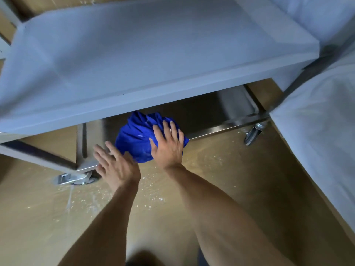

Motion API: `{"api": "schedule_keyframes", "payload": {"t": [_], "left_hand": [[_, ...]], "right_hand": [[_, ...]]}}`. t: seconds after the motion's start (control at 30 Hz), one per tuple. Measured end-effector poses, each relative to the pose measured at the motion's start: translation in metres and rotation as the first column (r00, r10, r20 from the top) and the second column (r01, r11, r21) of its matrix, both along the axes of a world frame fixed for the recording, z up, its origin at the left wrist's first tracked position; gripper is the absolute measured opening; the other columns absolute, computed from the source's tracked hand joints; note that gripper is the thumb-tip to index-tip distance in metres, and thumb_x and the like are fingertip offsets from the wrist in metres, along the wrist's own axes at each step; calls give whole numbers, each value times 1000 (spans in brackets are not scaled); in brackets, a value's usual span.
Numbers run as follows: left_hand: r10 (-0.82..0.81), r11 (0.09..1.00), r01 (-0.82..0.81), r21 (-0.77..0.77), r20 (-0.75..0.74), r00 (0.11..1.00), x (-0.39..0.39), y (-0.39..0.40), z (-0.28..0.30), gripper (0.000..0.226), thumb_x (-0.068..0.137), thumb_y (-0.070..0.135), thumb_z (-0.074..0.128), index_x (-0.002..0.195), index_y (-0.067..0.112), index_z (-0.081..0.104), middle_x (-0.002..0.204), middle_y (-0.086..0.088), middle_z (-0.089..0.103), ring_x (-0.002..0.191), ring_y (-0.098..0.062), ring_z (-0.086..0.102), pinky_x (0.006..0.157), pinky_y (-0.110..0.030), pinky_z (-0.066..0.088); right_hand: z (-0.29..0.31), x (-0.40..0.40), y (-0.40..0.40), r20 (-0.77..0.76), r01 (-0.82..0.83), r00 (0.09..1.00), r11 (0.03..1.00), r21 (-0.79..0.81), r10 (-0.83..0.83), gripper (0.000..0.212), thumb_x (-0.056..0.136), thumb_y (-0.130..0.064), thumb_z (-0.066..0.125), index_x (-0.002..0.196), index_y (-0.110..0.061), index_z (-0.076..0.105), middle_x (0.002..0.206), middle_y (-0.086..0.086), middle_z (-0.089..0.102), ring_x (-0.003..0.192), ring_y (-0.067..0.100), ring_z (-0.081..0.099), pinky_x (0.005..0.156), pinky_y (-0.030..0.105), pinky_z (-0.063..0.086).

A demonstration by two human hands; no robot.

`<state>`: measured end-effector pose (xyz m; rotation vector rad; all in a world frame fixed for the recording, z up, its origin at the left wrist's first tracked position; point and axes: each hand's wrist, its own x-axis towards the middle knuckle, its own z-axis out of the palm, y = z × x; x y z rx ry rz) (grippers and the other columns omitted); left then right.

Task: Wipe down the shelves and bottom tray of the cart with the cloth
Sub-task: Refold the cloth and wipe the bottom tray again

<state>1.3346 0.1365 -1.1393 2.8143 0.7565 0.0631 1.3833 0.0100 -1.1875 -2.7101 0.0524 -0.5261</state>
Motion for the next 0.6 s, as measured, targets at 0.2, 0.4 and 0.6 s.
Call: {"api": "schedule_keyframes", "payload": {"t": [0.2, 0.4, 0.6], "left_hand": [[-40, 999, 45, 21, -181, 983, 30, -26, -29, 78, 91, 72, 8, 157, 29, 8, 161, -24, -5, 148, -43, -6, 114, -57, 13], [-10, 999, 15, 30, -155, 988, 29, -31, -32, 77, 93, 68, 12, 156, 23, 11, 162, -24, -3, 148, -44, -5, 115, -60, 11], [-17, 1000, 19, 17, -133, 991, 30, -32, -36, 76, 93, 68, 13, 153, 21, 14, 161, -27, 0, 147, -48, -2, 114, -63, 12]], "right_hand": [[1, 20, -98, -35, 195, 980, 980, 34, -194, 44, 93, -43, 53, 130, -22, 62, 138, 6, 59, 135, 32, 45, 110, 48, 32], [9, 35, -240, -177, 610, 786, 790, 69, -592, 57, 96, -43, 34, 149, -23, 41, 155, 10, 40, 141, 35, 35, 113, 54, 31], [10, 50, -245, -208, 697, 700, 717, -7, -683, 54, 94, -35, 49, 144, -15, 50, 137, 25, 55, 127, 50, 48, 108, 61, 33]]}}
